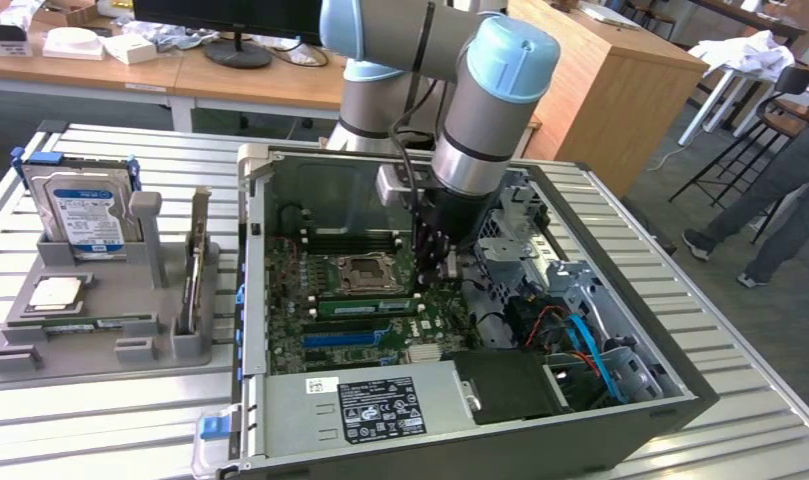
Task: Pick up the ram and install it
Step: 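Press down the ram until it locks into place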
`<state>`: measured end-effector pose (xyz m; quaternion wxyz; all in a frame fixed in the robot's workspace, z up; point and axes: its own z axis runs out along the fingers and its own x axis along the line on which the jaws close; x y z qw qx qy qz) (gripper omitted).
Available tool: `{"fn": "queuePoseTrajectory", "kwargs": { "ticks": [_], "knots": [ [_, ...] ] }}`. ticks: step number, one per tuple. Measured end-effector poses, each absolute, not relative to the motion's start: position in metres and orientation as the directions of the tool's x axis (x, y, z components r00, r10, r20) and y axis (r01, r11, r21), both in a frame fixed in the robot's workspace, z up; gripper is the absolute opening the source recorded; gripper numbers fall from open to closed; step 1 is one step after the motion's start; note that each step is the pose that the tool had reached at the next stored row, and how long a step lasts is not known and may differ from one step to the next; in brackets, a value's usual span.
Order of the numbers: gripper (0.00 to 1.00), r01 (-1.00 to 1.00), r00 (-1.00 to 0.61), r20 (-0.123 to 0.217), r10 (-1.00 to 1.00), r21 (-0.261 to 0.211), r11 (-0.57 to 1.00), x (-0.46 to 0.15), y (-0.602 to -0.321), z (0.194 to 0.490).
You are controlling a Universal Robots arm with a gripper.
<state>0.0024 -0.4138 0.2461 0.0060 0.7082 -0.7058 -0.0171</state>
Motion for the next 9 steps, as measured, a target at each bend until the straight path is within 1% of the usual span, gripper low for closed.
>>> {"fn": "queuePoseTrajectory", "kwargs": {
  "ticks": [9],
  "knots": [
    [0.1, -0.999, 0.003, -0.016, -1.0, 0.033, -0.004, 0.0025, -0.4137, 0.2439]
  ]
}}
